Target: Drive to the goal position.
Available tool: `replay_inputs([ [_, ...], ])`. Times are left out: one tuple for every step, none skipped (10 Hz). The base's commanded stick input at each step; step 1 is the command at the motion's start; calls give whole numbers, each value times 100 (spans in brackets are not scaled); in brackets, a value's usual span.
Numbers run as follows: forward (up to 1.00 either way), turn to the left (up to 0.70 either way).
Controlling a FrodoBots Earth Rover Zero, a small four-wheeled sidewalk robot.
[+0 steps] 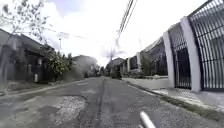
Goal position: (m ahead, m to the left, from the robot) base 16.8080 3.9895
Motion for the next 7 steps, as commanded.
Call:
replay_inputs([
  [50, 0],
  [50, 0],
  [50, 0],
  [50, 0],
  [50, 0],
  [50, 0],
  [50, 0],
])
